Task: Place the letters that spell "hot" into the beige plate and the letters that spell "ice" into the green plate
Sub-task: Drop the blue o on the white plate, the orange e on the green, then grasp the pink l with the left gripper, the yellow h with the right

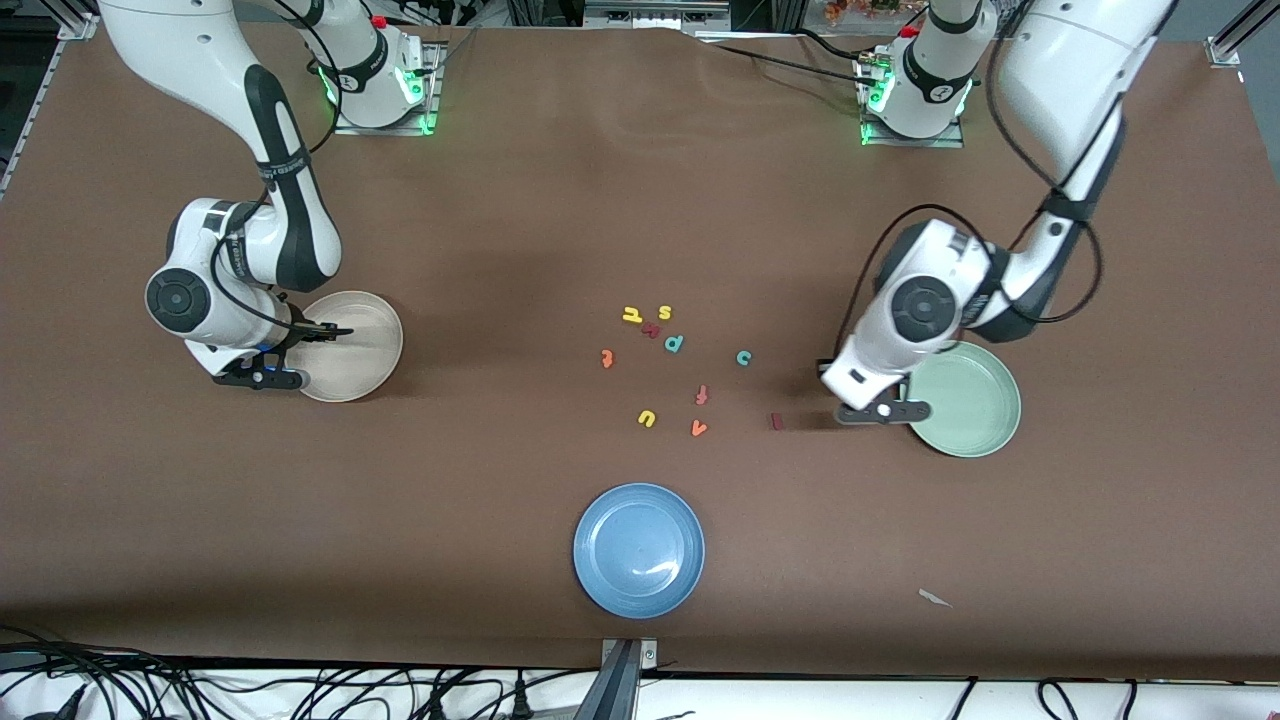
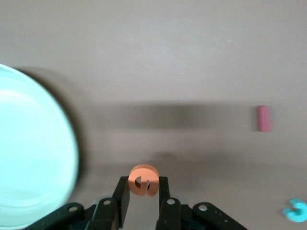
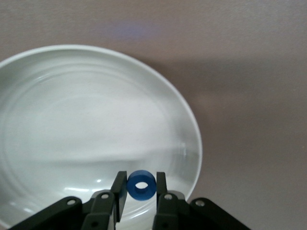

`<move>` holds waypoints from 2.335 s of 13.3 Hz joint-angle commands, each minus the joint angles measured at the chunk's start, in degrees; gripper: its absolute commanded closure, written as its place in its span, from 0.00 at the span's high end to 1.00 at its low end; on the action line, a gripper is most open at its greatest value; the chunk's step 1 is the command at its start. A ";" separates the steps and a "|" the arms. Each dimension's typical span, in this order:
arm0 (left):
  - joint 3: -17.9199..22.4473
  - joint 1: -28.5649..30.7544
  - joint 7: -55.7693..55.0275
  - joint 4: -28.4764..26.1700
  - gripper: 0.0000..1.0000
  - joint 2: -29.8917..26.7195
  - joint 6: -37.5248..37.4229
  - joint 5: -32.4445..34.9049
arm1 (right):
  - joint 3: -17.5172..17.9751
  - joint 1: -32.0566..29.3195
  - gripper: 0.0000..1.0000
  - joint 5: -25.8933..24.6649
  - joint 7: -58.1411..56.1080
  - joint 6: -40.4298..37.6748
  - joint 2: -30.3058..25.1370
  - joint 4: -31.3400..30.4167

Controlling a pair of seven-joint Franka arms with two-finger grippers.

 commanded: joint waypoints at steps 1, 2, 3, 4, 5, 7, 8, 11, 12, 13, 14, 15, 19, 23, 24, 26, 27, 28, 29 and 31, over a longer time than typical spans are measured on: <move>-0.27 4.66 9.57 -0.75 0.22 -1.81 -1.70 0.40 | -0.07 -0.09 0.80 0.48 -0.93 -0.06 -0.99 -0.03; -0.18 6.16 12.65 -0.84 0.22 -1.64 -1.78 0.67 | 0.19 0.00 0.91 0.48 -0.84 -0.76 -1.95 -0.03; -0.01 7.56 15.12 -0.92 0.22 -1.29 -1.79 1.10 | 0.62 0.18 0.99 0.39 -1.71 -2.08 -3.18 -0.03; 0.00 8.88 17.23 -0.92 0.23 -1.03 -1.70 1.28 | 2.11 0.35 0.99 0.39 -3.46 -4.18 -5.10 0.06; 0.08 9.33 18.56 -0.92 0.27 -0.33 -1.70 2.15 | 4.73 0.35 0.99 0.39 -4.61 -5.16 -7.30 -0.03; 0.08 9.60 19.27 -0.84 0.91 -0.06 -1.70 2.86 | 9.39 0.35 0.99 0.39 -4.79 -5.25 -10.47 0.41; 0.08 9.60 20.14 -0.66 1.00 -0.14 -1.70 2.87 | 12.64 0.35 0.99 0.39 -4.80 -4.82 -10.92 0.59; -0.35 8.99 16.84 1.09 1.00 -0.50 -2.22 1.20 | 23.88 0.44 0.99 0.04 -4.80 0.95 -9.96 1.64; -0.79 7.85 12.72 1.88 1.00 -0.50 -2.40 0.41 | 26.79 0.79 0.99 0.04 -4.80 4.29 -8.91 1.64; -1.06 6.10 8.94 2.85 1.00 -0.06 -2.40 0.32 | 29.08 1.23 0.99 0.04 -4.80 6.68 -7.51 1.64; -1.06 4.95 5.33 3.73 1.00 0.73 -2.40 0.32 | 30.76 2.28 0.99 0.04 -4.80 9.48 -6.36 1.90; -1.06 3.64 2.51 4.78 1.00 1.61 -2.40 0.06 | 31.65 3.68 0.99 0.04 -4.80 12.30 -4.96 2.25; -1.06 -2.43 -9.26 10.40 1.00 6.35 -2.31 -3.29 | 31.74 12.46 0.99 -0.05 -4.62 21.97 1.01 5.93; -0.71 -7.79 -17.63 17.17 1.00 13.37 -2.23 -2.58 | 31.57 17.23 0.99 -7.14 -4.62 23.22 7.88 12.80; -0.53 -8.50 -18.77 18.75 1.00 14.61 -2.23 -2.58 | 31.57 17.14 0.99 -8.56 -4.79 23.22 7.88 12.72; -0.53 -8.94 -20.01 19.29 0.97 16.11 -1.96 -2.67 | 31.57 17.14 0.99 -8.75 -4.97 23.05 7.97 12.54; -0.53 -9.03 -20.54 19.29 0.95 16.55 -1.79 -2.58 | 31.48 17.14 0.99 -9.18 -5.15 23.05 8.32 12.54; -0.53 -9.29 -20.72 19.55 0.91 17.08 -1.70 -2.58 | 31.39 16.97 0.98 -11.45 -5.06 23.22 8.76 12.71; -0.53 -9.47 -20.72 20.77 0.87 17.95 -1.70 -2.58 | 31.39 16.62 0.95 -13.82 -5.06 23.22 8.85 12.72; 0.25 -10.61 -22.20 22.36 0.77 19.54 -1.70 -2.50 | 31.39 16.53 0.93 -15.16 -4.97 23.40 9.29 12.89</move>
